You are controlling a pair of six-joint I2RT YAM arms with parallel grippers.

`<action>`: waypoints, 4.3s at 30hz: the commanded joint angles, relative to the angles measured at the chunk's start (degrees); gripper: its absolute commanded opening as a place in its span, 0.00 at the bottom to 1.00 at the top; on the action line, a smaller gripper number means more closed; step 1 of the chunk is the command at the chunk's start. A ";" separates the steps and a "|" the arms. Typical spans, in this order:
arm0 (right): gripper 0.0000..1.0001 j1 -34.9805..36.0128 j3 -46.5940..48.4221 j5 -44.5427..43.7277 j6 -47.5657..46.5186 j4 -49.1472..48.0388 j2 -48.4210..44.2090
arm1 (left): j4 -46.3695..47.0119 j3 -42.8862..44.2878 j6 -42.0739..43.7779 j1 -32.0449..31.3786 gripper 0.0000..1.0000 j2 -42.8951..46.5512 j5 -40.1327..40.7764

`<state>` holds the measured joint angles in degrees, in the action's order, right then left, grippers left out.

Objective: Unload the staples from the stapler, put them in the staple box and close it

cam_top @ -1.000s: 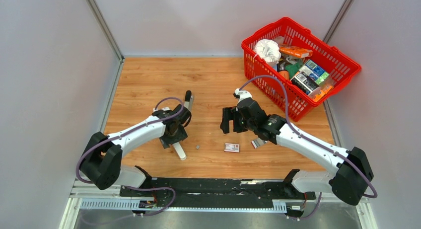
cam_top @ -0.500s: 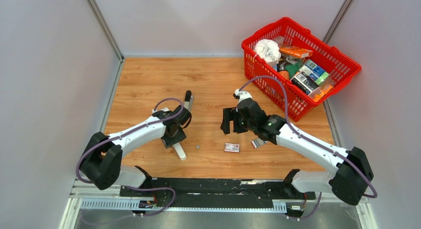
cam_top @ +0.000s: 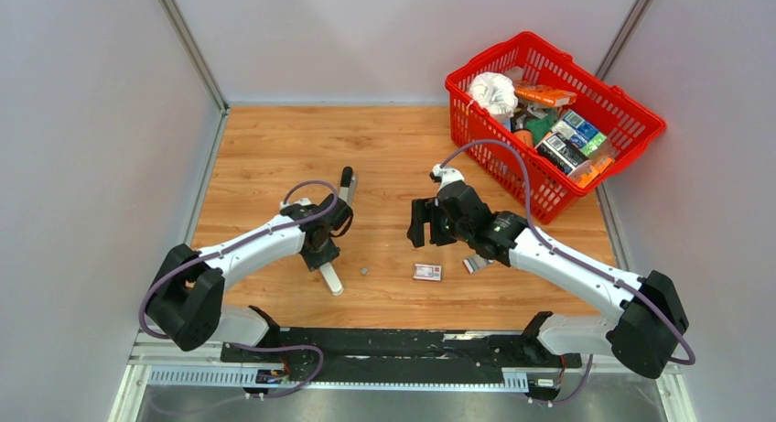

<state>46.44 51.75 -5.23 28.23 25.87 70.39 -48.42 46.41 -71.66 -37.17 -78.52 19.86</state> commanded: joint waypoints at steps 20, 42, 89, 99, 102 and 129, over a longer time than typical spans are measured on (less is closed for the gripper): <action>0.82 0.15 2.39 4.35 -7.57 1.03 -9.66 | 31.11 -3.26 35.26 -0.89 0.00 19.46 -27.04; 0.79 0.23 6.17 29.57 -15.04 -0.29 -13.53 | 44.98 -2.03 48.02 -0.89 0.00 20.34 -60.72; 0.44 2.87 4.42 46.02 -19.00 -2.93 -12.03 | 52.12 -3.61 49.51 -3.53 0.00 23.32 -77.78; 0.13 5.33 4.07 44.79 -19.97 -1.44 -11.68 | 52.99 -3.08 48.90 -3.61 0.00 24.55 -76.81; 0.07 6.12 3.36 43.82 -19.62 -1.87 -11.94 | 53.26 -2.38 48.54 -3.61 0.00 25.78 -75.32; 0.05 9.29 -3.32 40.92 -16.45 -3.45 -16.86 | 50.45 -0.80 48.89 -3.61 0.00 35.98 -64.33</action>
<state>54.63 50.83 34.48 11.14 13.34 54.48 -4.93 41.93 -23.16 -41.93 -46.04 -48.29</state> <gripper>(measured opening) 0.178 0.402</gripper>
